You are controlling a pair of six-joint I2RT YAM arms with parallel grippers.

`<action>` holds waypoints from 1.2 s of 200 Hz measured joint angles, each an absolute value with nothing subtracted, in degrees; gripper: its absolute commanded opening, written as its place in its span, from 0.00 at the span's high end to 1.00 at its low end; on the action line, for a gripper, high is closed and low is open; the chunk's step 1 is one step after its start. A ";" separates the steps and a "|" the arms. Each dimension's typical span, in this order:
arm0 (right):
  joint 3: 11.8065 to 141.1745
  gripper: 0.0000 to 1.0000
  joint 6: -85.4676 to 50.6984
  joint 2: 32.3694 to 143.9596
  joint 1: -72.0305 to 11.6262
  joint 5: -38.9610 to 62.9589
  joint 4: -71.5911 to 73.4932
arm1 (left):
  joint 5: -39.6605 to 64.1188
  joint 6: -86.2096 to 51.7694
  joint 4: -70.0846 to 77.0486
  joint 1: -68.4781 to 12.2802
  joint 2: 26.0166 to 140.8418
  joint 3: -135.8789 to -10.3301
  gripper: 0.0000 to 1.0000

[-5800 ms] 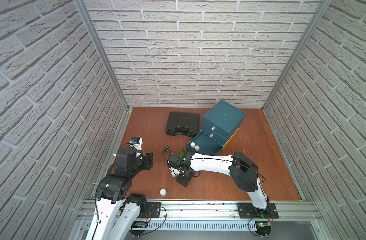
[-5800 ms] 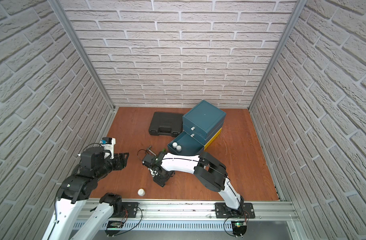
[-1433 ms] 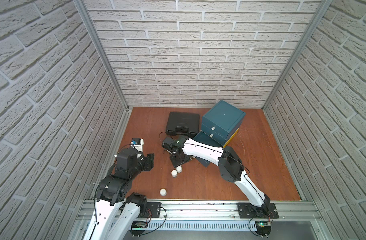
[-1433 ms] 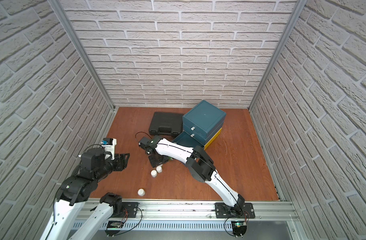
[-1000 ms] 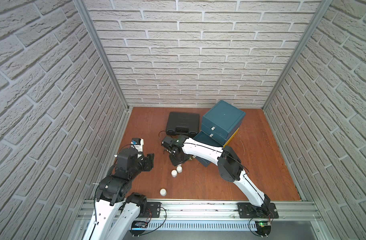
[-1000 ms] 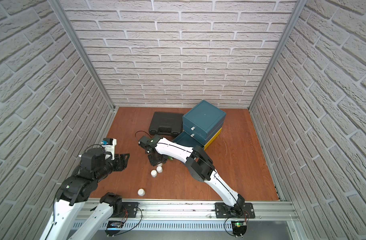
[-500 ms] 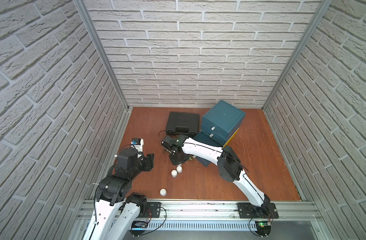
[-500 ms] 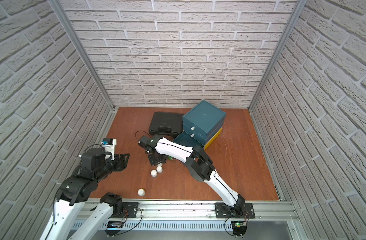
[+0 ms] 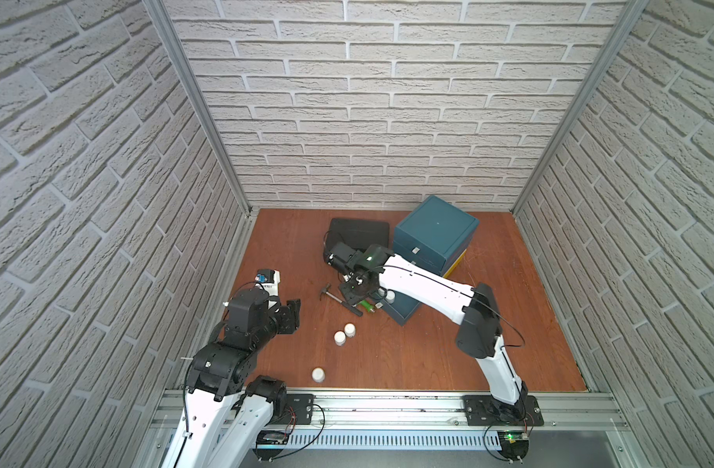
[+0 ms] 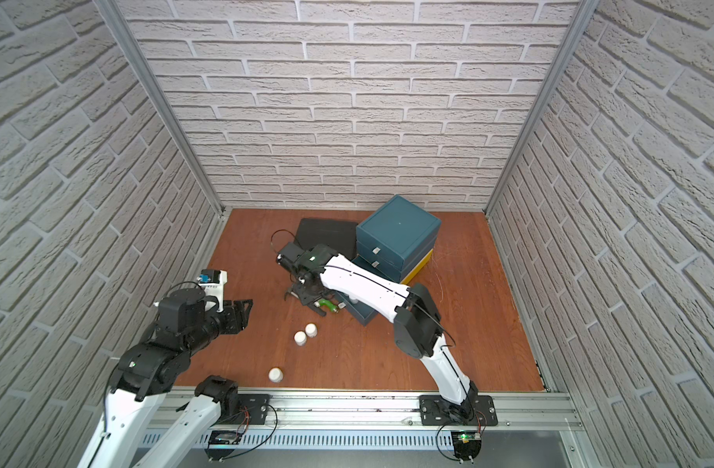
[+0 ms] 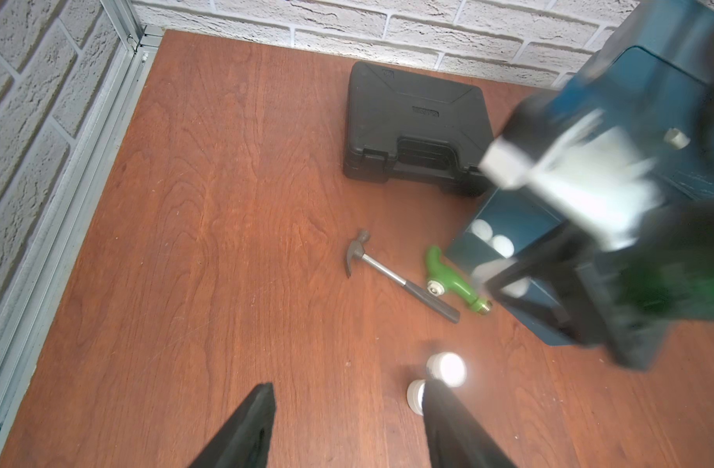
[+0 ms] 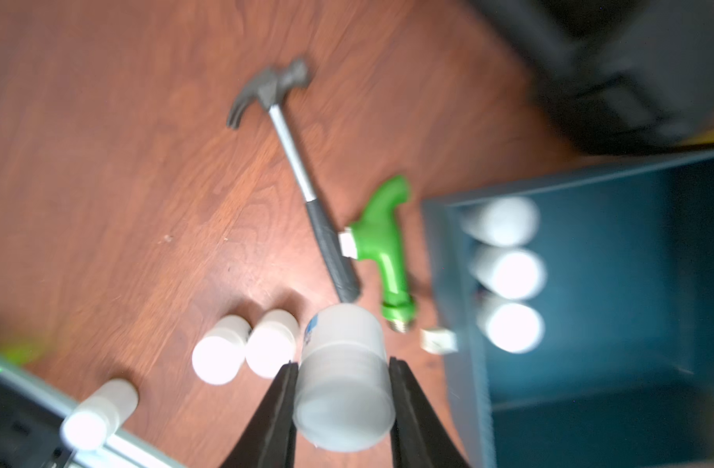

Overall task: Put the paint cans in the drawer according to color
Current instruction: Pick up the paint can at the center of the board, then place the paint can in the drawer.

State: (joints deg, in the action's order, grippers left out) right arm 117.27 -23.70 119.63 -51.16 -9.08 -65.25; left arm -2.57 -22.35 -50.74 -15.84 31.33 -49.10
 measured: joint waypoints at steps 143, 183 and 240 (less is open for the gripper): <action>94.45 0.94 -13.91 114.10 -37.41 -9.13 -61.63 | -2.68 -22.39 -50.85 -16.32 31.33 -49.10 0.37; 94.41 0.95 -10.61 118.54 -37.41 -10.37 -58.13 | -2.81 -22.63 -51.03 -16.82 31.33 -49.10 0.37; 93.91 0.95 -7.01 119.26 -37.80 -9.08 -53.60 | -3.14 -22.65 -51.03 -16.97 31.33 -49.10 0.37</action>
